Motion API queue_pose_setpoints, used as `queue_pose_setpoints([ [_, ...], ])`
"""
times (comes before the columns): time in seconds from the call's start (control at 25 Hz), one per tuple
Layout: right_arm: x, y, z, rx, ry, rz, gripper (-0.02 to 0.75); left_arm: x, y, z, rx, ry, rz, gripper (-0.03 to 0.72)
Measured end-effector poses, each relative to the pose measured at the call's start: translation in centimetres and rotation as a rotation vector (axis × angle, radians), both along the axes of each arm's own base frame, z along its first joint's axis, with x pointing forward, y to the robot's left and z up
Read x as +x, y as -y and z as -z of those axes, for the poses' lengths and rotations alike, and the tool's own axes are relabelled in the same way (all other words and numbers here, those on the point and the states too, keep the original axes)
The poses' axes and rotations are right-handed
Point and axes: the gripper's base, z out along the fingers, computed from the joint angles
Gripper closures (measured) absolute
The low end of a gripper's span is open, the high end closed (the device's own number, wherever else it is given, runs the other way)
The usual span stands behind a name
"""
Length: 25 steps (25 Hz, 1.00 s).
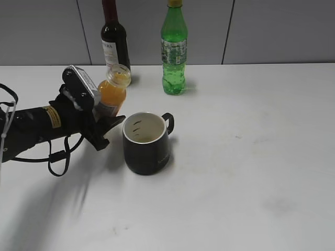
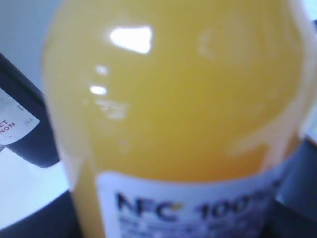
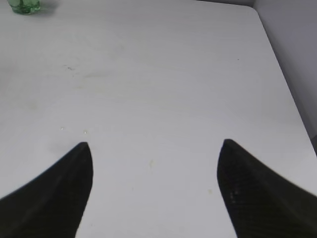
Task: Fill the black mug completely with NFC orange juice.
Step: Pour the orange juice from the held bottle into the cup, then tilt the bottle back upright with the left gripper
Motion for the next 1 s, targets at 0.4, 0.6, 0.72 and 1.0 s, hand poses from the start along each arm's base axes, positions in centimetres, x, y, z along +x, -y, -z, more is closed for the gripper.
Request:
queue_pose_setpoints([
  [0.4, 0.00, 0.00, 0.00, 0.000, 0.000, 0.000, 0.143, 0.20, -0.22, 0.29, 0.109, 0.081, 0.018, 0.221],
  [0.6, 0.00, 0.00, 0.00, 0.000, 0.000, 0.000, 0.143, 0.36, -0.22, -0.04, 0.156, 0.162, 0.035, 0.221],
  [0.72, 0.00, 0.00, 0.00, 0.000, 0.000, 0.000, 0.143, 0.51, -0.39, -0.13, 0.179, 0.187, 0.020, 0.221],
  [1.0, 0.00, 0.00, 0.00, 0.000, 0.000, 0.000, 0.143, 0.69, -0.47, -0.24, 0.230, 0.261, 0.026, 0.221],
])
